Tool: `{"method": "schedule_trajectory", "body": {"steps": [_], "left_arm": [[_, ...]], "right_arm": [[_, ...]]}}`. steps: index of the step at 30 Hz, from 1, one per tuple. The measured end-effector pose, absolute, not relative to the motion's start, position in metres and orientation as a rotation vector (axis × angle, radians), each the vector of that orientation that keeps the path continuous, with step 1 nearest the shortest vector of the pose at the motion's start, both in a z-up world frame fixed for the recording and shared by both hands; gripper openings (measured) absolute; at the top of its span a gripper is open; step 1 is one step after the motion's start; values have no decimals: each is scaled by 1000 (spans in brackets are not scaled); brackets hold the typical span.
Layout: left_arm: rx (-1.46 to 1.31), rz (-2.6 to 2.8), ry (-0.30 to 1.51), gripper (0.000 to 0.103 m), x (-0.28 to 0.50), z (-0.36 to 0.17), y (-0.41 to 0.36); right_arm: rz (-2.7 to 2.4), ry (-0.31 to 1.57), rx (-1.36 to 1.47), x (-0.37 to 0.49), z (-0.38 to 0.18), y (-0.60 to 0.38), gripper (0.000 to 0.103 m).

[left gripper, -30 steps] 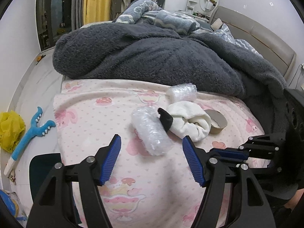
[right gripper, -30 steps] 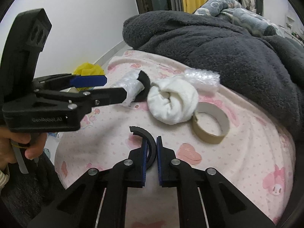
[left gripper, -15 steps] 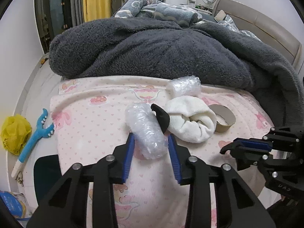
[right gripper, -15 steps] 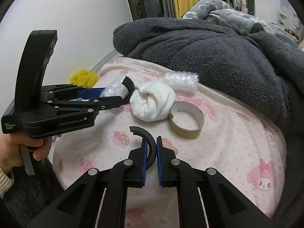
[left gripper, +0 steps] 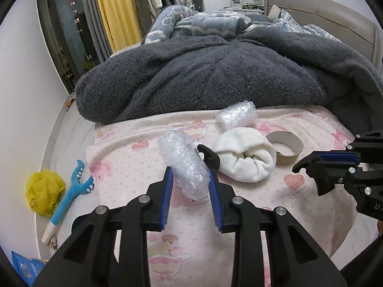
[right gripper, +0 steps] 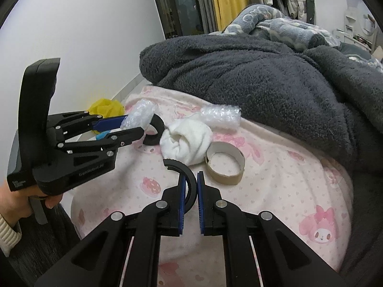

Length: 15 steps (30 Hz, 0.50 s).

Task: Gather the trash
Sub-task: 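Carry the bubble-wrap roll and black curved piece over the green bin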

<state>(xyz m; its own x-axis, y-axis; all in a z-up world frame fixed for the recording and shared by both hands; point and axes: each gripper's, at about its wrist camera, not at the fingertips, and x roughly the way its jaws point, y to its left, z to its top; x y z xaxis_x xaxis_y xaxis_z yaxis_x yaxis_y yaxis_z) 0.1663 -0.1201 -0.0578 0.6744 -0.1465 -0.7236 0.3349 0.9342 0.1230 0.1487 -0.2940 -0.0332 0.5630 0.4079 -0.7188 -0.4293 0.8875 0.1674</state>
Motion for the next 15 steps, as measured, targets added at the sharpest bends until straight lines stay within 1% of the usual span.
{"method": "schedule_trajectory", "body": {"steps": [15], "left_arm": [[128, -331, 764, 32, 154, -37, -99]], "right_arm": [[494, 803, 36, 153, -15, -286, 9]]}}
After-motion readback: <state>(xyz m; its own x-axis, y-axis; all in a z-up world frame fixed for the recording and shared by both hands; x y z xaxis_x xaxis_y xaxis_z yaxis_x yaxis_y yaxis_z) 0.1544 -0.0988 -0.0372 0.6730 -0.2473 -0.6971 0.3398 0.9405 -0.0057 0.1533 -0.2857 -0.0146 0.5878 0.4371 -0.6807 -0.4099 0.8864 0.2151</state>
